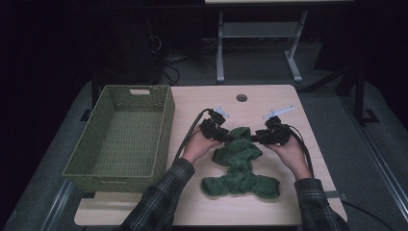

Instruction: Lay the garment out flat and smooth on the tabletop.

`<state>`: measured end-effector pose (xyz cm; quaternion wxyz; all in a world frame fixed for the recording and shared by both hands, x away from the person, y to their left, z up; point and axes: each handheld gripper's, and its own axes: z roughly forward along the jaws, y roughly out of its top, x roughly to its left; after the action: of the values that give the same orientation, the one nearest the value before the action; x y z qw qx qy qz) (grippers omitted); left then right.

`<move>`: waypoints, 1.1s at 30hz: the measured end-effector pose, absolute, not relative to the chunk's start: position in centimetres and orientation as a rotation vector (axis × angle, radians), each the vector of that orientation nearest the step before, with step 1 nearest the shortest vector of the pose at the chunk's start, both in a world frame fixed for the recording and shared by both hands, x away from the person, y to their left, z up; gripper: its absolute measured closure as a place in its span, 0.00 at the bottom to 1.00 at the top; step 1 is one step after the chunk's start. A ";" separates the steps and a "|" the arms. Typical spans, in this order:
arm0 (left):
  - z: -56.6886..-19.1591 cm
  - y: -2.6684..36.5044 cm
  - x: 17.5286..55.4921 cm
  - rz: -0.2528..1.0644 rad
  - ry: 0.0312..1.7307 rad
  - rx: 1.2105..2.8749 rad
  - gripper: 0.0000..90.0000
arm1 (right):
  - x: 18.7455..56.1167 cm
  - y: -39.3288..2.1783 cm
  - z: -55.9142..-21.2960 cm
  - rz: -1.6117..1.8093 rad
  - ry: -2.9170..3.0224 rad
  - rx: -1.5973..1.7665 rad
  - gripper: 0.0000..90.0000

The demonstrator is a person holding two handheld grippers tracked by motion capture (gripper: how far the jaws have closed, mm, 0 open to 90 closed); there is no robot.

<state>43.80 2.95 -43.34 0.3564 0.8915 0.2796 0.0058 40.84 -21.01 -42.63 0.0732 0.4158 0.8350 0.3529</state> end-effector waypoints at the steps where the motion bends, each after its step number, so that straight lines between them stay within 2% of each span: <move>1: -43.6 2.9 43.7 0.021 0.712 2.322 0.63 | 41.1 -20.8 -42.9 1.048 2.505 1.259 0.64; 7: -45.4 3.0 43.0 0.010 0.712 2.389 0.64 | 42.0 -20.1 -44.7 1.004 2.511 1.278 0.61; 14: -45.6 3.5 43.0 0.023 0.708 2.388 0.81 | 42.6 -19.7 -46.0 0.987 2.526 1.299 0.60; 15: -45.5 3.6 43.0 0.026 0.707 2.383 0.82 | 42.6 -19.6 -46.2 0.992 2.532 1.294 0.62; 19: -45.1 4.0 43.0 0.036 0.724 2.353 0.89 | 42.5 -19.3 -46.4 1.013 2.551 1.274 0.85; 21: -44.9 4.2 43.0 0.040 0.724 2.360 0.95 | 42.5 -19.2 -46.3 1.006 2.554 1.264 0.92; 24: -44.7 4.5 43.0 0.050 0.731 2.365 0.97 | 42.3 -19.2 -45.9 1.010 2.537 1.258 0.96; 33: -43.2 6.5 43.6 0.156 0.817 2.293 0.97 | 41.7 -20.8 -43.2 0.969 2.430 1.210 0.98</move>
<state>43.56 6.53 -43.17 0.3441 0.8826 0.3147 0.0601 41.74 -20.80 -43.17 0.1292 0.4164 0.8360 0.3333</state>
